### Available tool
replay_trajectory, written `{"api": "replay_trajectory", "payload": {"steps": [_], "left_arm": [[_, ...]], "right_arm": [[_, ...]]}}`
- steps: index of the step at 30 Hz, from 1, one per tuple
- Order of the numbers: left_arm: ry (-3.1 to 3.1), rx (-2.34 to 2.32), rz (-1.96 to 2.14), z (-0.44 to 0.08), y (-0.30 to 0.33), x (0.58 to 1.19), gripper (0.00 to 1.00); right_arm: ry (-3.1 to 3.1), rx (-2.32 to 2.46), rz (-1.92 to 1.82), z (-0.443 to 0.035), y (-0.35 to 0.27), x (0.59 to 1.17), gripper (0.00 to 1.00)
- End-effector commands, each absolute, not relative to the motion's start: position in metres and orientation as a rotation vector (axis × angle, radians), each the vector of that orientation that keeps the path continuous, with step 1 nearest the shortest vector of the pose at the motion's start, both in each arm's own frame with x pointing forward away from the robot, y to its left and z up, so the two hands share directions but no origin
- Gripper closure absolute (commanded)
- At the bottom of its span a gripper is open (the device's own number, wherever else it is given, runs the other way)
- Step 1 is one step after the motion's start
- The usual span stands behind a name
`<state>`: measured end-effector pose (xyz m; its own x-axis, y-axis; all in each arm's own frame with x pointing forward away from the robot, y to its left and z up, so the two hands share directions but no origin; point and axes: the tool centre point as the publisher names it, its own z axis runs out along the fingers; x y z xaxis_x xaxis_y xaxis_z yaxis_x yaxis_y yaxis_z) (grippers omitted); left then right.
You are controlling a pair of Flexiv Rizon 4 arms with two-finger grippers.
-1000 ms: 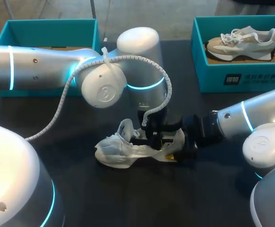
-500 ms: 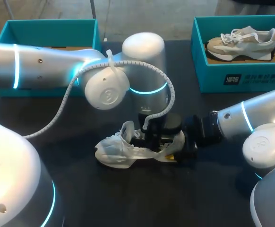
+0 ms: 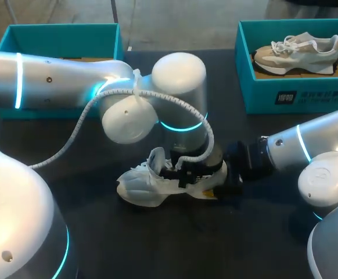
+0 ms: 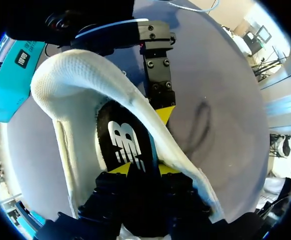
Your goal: Take the shoe out of the shoebox, open the shoe tongue, remove and reinsert the insole, then place the shoe into the shoebox
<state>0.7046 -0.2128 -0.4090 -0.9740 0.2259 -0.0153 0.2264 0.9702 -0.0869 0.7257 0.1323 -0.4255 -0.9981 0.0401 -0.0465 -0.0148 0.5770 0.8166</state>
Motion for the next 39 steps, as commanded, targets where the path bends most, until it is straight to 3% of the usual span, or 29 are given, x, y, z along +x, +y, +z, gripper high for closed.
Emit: {"api": "replay_trajectory", "payload": {"steps": [1,7,9,10,11,39], "left_arm": [[3.09,0.348,-0.126,-0.446,-0.214,0.706,0.75],[3.045,0.278,-0.095,-0.455,-0.212,0.714,0.82],[3.039,0.259,-0.096,-0.456,-0.212,0.716,0.89],[3.036,0.252,-0.102,-0.456,-0.211,0.716,0.99],[3.038,0.245,-0.107,-0.455,-0.211,0.716,1.0],[3.036,0.139,-0.233,-0.393,-0.188,0.729,1.0]], "right_arm": [[2.738,0.024,1.415,-0.426,0.136,0.727,1.0],[2.738,0.024,1.415,-0.426,0.136,0.727,1.0],[2.738,0.024,1.415,-0.426,0.136,0.727,1.0],[2.738,0.024,1.415,-0.426,0.136,0.727,1.0],[2.738,0.024,1.415,-0.426,0.136,0.727,1.0],[2.738,0.024,1.415,-0.426,0.136,0.727,1.0]]}}
